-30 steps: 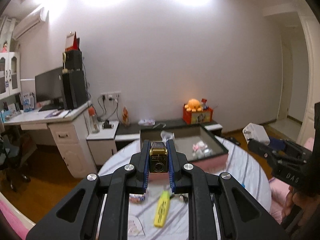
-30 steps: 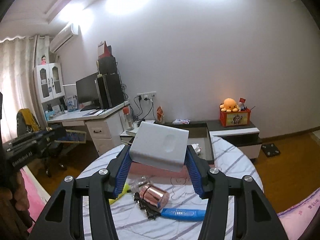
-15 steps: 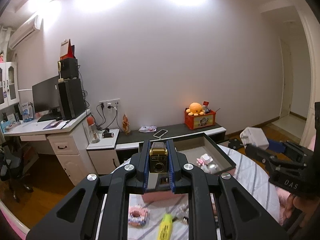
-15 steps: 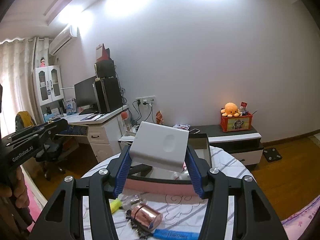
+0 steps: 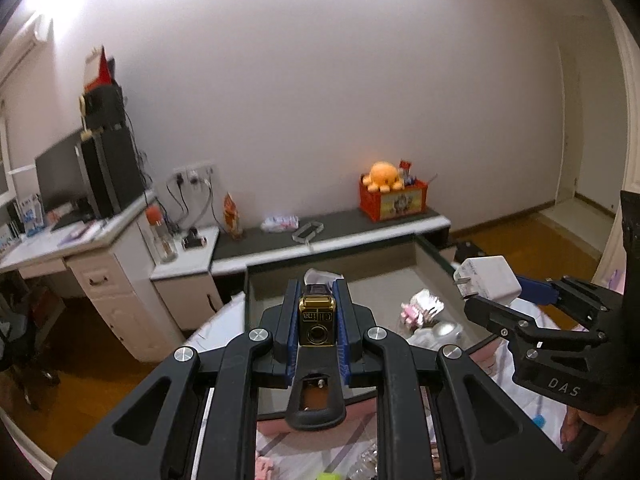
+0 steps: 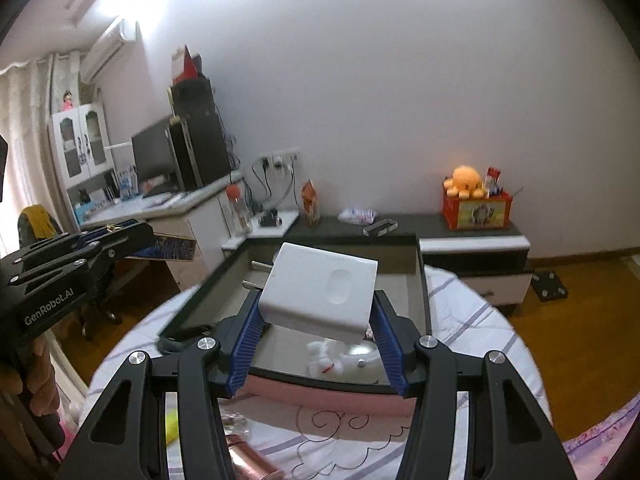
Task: Organize rigid objects
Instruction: 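Carry the blue box and power bank into the pink box and release both, then withdraw both grippers from the box back toward the table items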
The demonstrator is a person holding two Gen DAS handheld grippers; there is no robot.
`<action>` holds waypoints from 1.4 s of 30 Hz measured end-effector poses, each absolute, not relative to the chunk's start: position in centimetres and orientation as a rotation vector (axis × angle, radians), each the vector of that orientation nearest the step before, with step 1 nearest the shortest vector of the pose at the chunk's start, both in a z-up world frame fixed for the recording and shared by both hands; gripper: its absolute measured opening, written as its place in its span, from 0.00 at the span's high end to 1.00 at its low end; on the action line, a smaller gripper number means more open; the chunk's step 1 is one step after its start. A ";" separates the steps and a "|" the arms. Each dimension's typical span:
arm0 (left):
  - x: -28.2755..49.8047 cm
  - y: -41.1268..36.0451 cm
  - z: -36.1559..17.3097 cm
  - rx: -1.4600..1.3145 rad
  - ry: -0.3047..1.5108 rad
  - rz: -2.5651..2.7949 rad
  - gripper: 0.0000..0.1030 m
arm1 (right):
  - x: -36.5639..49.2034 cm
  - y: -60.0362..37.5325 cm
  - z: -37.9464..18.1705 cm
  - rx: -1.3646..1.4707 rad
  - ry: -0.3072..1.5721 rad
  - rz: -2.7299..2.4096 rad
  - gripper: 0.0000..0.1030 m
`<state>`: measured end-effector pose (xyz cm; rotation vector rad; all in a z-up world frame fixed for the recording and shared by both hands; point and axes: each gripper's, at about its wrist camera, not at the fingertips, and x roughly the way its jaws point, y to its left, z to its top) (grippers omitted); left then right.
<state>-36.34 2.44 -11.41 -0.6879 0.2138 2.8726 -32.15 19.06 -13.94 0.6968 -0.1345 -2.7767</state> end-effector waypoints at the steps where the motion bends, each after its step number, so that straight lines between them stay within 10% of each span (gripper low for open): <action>1: -37.1 2.6 -12.2 -0.716 0.215 2.865 0.85 | -32.8 19.1 -14.5 0.728 -0.135 -2.770 0.47; 17: -41.5 2.8 -17.5 -0.900 0.206 2.813 0.81 | -37.0 19.4 -19.0 0.943 -0.153 -2.721 0.46; 22: -40.0 1.8 -16.2 -0.826 0.187 2.873 0.34 | -36.2 19.8 -17.9 0.919 -0.183 -2.737 0.33; 28: -35.7 0.6 -13.6 -0.699 0.167 2.939 0.01 | -33.0 19.9 -14.9 0.801 -0.190 -2.777 0.22; 42: -24.2 -2.4 -9.5 -0.492 0.093 3.020 0.00 | -23.2 18.0 -9.5 0.482 -0.096 -2.872 0.00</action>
